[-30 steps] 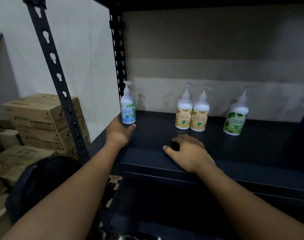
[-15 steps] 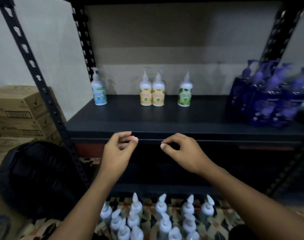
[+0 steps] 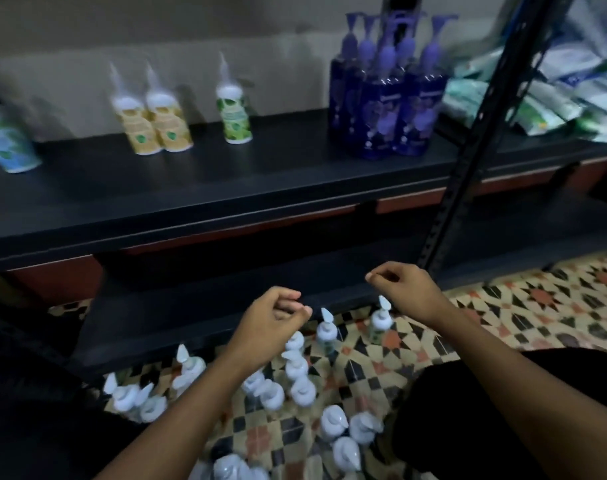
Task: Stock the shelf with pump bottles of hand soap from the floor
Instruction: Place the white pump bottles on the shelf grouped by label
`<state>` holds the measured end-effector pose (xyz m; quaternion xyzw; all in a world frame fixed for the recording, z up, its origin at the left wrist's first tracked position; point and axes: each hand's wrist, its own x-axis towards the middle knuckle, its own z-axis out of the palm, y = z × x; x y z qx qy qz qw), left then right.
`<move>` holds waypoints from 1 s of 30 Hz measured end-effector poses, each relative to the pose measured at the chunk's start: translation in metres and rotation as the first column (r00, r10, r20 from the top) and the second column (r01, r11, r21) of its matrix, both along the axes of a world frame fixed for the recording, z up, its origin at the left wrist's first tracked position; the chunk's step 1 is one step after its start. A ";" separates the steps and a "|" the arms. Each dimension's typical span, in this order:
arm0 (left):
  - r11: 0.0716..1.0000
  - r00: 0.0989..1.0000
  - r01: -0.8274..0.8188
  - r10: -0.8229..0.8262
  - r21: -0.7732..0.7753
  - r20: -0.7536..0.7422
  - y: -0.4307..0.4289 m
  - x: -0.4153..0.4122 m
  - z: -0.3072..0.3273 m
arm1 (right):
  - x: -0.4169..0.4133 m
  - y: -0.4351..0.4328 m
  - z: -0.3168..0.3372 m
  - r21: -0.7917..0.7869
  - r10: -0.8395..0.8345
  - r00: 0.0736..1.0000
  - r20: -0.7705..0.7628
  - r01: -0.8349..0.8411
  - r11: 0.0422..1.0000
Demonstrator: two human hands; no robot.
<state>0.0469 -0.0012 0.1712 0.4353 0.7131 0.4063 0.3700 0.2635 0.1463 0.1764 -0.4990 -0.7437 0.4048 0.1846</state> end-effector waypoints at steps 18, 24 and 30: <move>0.889 0.959 -0.277 0.281 -0.365 -0.043 0.129 0.058 -0.276 | 0.017 0.082 -0.252 -0.297 -0.299 0.916 0.266 0.373 0.879; 0.816 0.919 -0.388 0.376 -0.429 -0.115 0.158 0.059 -0.272 | -0.002 0.109 -0.295 -0.267 -0.309 0.908 0.284 0.384 0.884; 0.841 0.927 -0.373 0.327 -0.392 -0.182 0.168 0.051 -0.302 | -0.003 0.120 -0.314 -0.225 -0.291 0.900 0.326 0.372 0.901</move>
